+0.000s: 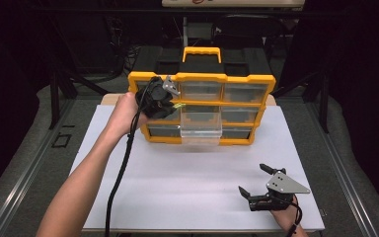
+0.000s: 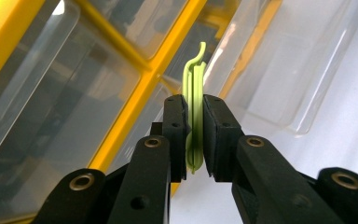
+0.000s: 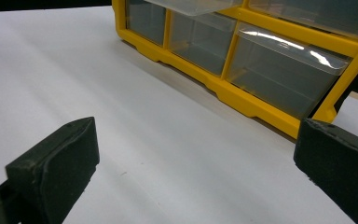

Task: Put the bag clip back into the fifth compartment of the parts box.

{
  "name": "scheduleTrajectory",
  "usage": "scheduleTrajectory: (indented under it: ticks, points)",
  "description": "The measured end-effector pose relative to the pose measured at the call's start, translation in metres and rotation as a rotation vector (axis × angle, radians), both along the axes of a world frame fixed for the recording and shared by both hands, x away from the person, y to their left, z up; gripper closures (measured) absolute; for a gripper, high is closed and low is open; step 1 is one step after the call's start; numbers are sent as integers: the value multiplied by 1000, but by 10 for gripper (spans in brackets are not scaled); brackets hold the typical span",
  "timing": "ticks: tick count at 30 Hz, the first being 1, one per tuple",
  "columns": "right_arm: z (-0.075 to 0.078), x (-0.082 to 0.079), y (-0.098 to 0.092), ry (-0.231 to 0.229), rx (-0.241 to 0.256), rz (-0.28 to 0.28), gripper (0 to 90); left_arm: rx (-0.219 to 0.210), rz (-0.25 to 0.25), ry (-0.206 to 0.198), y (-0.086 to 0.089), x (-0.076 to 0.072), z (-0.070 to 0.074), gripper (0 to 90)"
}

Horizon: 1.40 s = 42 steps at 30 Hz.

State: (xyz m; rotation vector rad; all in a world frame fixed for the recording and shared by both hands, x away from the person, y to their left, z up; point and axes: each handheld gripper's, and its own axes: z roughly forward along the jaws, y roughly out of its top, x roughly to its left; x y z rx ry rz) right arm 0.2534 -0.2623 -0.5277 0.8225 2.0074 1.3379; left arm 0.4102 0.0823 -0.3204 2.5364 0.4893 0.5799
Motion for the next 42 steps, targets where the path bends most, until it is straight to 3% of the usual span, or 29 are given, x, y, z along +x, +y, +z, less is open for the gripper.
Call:
scheduleTrajectory:
  ticks: [15,21,42]
  points:
    - [0,0,0,2,2,3,0,-31,-68,16,-23,-2,-1,803]
    - [0,0,0,4,1,4,0,-38,-105,44,-35,2,-6,803]
    - [0,0,0,4,-2,9,0,10,-149,104,-53,11,-23,802]
